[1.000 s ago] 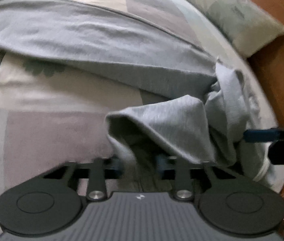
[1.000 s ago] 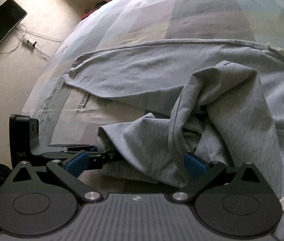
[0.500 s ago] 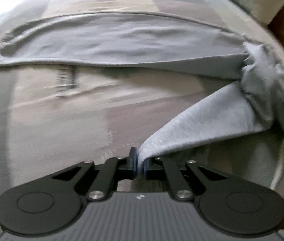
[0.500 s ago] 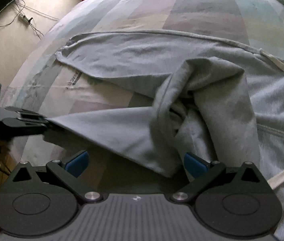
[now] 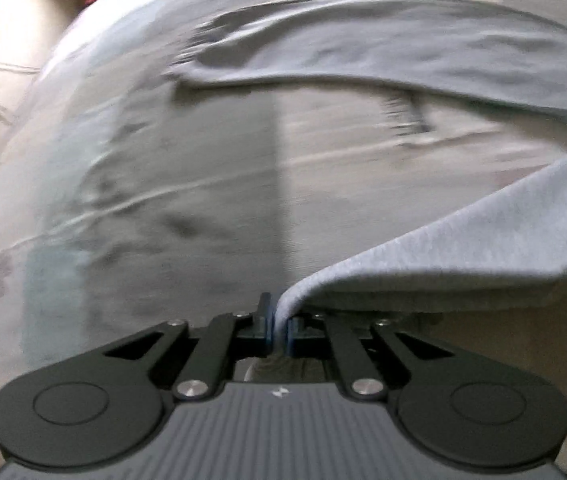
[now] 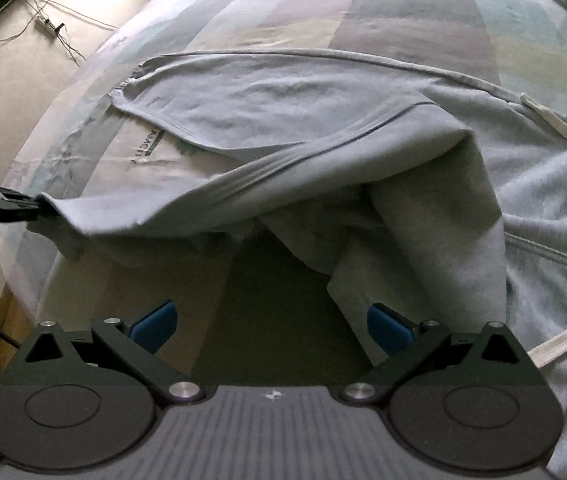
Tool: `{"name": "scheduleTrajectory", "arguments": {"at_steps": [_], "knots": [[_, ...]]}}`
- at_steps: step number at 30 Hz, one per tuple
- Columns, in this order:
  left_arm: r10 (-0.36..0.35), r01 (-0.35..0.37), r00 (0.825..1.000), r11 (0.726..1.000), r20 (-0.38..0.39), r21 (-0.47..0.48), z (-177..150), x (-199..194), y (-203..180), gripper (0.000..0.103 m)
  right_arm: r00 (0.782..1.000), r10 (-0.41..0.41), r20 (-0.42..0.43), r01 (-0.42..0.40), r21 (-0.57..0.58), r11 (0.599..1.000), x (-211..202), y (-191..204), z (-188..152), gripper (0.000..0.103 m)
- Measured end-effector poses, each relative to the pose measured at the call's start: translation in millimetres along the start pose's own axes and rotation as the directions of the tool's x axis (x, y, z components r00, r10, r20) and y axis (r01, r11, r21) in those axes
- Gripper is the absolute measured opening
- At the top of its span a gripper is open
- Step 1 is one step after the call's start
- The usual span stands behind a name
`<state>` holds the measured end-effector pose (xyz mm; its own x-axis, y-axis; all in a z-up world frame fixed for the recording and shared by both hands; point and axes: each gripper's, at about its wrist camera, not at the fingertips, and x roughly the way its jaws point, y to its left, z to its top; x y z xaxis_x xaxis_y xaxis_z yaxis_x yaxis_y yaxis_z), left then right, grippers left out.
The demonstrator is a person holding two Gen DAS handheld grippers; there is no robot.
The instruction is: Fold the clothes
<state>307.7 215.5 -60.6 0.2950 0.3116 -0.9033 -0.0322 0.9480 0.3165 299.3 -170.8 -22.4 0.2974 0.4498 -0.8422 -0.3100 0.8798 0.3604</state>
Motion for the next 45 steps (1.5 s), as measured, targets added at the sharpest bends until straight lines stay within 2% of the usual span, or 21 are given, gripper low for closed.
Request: {"name": "scheduleTrajectory", "arguments": {"at_steps": [6, 10, 13, 16, 17, 19, 23, 29, 32, 33, 36, 40, 42, 45], "knots": [[0.114, -0.115, 0.993, 0.993, -0.040, -0.014, -9, 10, 39, 0.007, 0.999, -0.024, -0.022, 0.023, -0.010, 1.000, 3, 0, -2, 0.103], [0.117, -0.129, 0.988, 0.984, -0.100, -0.125, -10, 28, 64, 0.010, 0.998, -0.043, -0.040, 0.042, -0.012, 0.999, 8, -2, -2, 0.103], [0.123, -0.135, 0.986, 0.984, -0.111, -0.117, -5, 41, 66, 0.012, 0.994, -0.086, -0.064, 0.083, -0.046, 0.995, 16, -1, -3, 0.103], [0.136, -0.154, 0.986, 0.966, -0.100, -0.207, 7, 47, 79, 0.013, 0.986, -0.134, -0.096, 0.126, -0.082, 0.989, 26, -2, -7, 0.103], [0.131, -0.155, 0.985, 0.958, -0.116, -0.240, 12, 52, 83, 0.014, 0.983, -0.149, -0.107, 0.140, -0.089, 0.986, 30, -5, -9, 0.103], [0.119, -0.151, 0.983, 0.958, -0.139, -0.245, 19, 60, 81, 0.015, 0.974, -0.182, -0.138, 0.168, -0.103, 0.980, 40, -10, -12, 0.103], [0.147, -0.169, 0.979, 0.973, -0.139, -0.158, 25, 67, 64, 0.015, 0.967, -0.199, -0.160, 0.194, -0.048, 0.980, 56, -22, -14, 0.103], [0.128, -0.144, 0.985, 0.980, -0.120, -0.137, 16, 65, 65, 0.025, 0.968, -0.215, -0.128, 0.219, 0.021, 0.976, 61, -28, -14, 0.103], [0.110, -0.125, 0.987, 0.983, -0.119, -0.135, 12, 62, 70, 0.030, 0.971, -0.227, -0.072, 0.230, 0.045, 0.972, 59, -29, -20, 0.103], [0.106, -0.121, 0.987, 0.984, -0.120, -0.130, 10, 60, 71, 0.036, 0.972, -0.227, -0.053, 0.230, 0.054, 0.972, 58, -29, -21, 0.103], [0.093, -0.108, 0.988, 0.987, -0.126, -0.118, 2, 52, 71, 0.049, 0.977, -0.203, -0.056, 0.206, 0.051, 0.977, 52, -23, -20, 0.103], [0.066, -0.078, 0.989, 0.993, -0.135, -0.084, -12, 39, 64, 0.054, 0.983, -0.172, -0.062, 0.175, 0.048, 0.983, 44, -15, -17, 0.103], [0.060, -0.072, 0.987, 0.994, -0.149, -0.079, -21, 30, 57, 0.063, 0.986, -0.155, -0.065, 0.159, 0.046, 0.986, 40, -11, -16, 0.103], [0.000, -0.011, 0.990, 0.997, -0.143, -0.073, -31, 12, 41, 0.065, 0.989, -0.131, -0.069, 0.135, 0.044, 0.990, 34, -5, -14, 0.103]]}}
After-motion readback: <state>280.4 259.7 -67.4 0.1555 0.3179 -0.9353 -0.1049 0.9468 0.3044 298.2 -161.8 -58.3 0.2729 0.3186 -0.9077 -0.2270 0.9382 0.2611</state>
